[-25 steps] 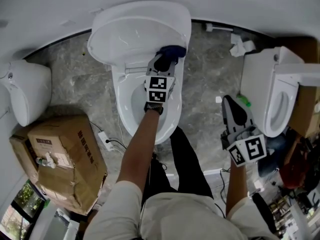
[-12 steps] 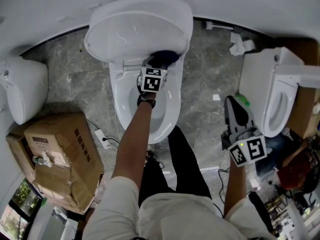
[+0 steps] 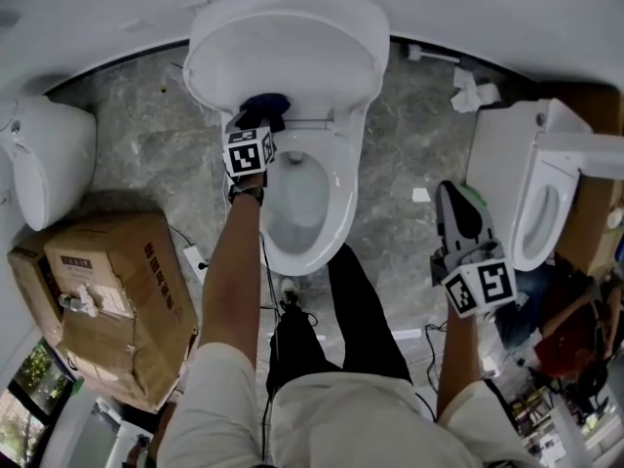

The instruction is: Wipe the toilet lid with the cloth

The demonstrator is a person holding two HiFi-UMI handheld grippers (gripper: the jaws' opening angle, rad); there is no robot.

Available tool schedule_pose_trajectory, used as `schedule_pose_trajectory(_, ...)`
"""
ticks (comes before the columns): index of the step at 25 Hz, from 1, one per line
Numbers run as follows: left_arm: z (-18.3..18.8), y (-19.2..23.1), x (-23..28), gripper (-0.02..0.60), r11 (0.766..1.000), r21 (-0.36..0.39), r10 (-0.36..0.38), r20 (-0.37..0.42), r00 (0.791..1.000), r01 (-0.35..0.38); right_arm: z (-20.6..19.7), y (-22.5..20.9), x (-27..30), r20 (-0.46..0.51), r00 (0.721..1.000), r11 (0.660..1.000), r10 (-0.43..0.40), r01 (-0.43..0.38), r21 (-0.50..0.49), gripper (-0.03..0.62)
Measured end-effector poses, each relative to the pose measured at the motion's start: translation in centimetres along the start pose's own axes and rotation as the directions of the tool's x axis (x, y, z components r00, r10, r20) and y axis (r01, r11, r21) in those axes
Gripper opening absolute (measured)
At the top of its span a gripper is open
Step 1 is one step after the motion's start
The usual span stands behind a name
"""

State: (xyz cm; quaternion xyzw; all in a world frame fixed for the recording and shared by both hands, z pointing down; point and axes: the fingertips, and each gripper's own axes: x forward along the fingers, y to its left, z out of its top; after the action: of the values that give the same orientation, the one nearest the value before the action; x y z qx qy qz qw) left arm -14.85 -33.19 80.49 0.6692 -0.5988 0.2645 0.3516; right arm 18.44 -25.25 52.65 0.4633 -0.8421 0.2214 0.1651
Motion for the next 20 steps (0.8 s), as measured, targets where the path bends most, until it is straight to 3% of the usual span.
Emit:
schedule_pose_trajectory(5, 1.8, 3.5, -2.9, 0.103, 0.999, 0.011, 0.048, 0.046, 0.998, -0.048, 1.0, 0.7, 0.3, -0.014, 1.000, 0.999, 0.008, -0.009, -0.051, 0.029)
schedule_pose_trajectory(10, 5.2, 4.1, -7.0, 0.103, 0.997, 0.068, 0.033, 0.166, 0.986, -0.044, 3.1, 2.3, 1.6, -0.030, 0.998, 0.991, 0.059, -0.062, -0.117, 0.030)
schedule_pose_trajectory(15, 9.0, 2.8, -12.8, 0.103, 0.996, 0.093, -0.038, 0.294, 0.955, 0.011, 6.7, 3.6, 4.4, -0.049, 0.993, 0.971, 0.105, -0.113, -0.212, 0.031)
schedule_pose_trajectory(20, 12.3, 1.2, -19.5, 0.103, 0.996, 0.055, -0.082, 0.417, 0.905, 0.065, 10.3, 5.1, 7.5, -0.074, 0.986, 0.933, 0.148, -0.164, -0.319, 0.032)
